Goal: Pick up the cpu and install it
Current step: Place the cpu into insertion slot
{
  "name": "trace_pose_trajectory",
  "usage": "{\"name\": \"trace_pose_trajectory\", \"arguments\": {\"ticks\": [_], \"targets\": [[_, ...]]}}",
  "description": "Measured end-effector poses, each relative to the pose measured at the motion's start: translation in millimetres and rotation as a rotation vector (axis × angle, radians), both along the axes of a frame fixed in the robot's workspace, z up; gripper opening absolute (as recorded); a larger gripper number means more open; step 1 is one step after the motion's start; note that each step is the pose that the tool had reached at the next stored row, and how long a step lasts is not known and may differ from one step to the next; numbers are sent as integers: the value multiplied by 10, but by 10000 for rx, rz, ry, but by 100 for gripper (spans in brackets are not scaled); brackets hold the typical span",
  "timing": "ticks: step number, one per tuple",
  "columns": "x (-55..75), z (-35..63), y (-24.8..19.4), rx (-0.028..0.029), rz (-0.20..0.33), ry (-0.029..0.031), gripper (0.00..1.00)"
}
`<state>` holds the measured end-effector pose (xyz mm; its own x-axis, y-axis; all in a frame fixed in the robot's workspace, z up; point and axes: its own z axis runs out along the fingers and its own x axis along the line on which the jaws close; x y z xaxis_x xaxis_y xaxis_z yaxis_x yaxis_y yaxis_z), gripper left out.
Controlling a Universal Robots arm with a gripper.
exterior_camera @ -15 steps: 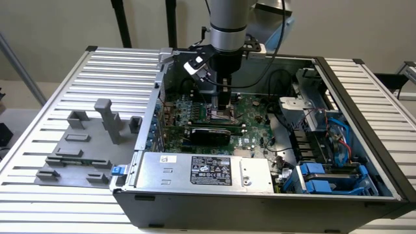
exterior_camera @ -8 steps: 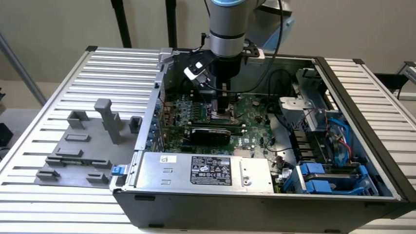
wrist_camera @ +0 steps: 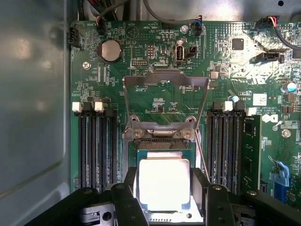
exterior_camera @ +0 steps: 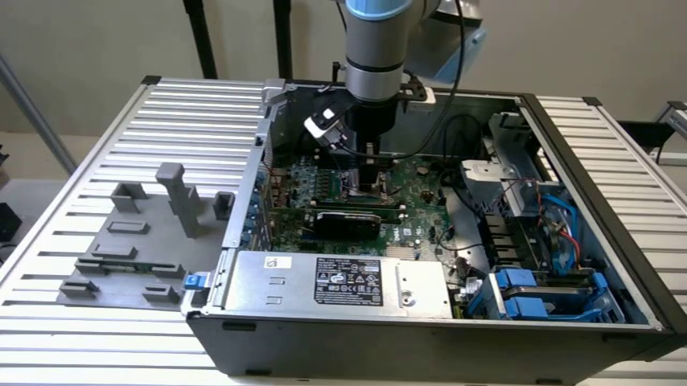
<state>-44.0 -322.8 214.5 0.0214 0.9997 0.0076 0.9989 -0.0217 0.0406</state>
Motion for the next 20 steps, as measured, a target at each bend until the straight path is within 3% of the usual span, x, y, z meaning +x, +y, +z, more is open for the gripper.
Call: {"name": "trace_pose_trajectory", "arguments": {"ticks": [5, 13, 20], "targets": [[2, -45, 18, -7, 0, 0, 55], [7, -91, 20, -161, 0, 0, 55], [11, -100, 21, -164, -1, -1, 55]]}}
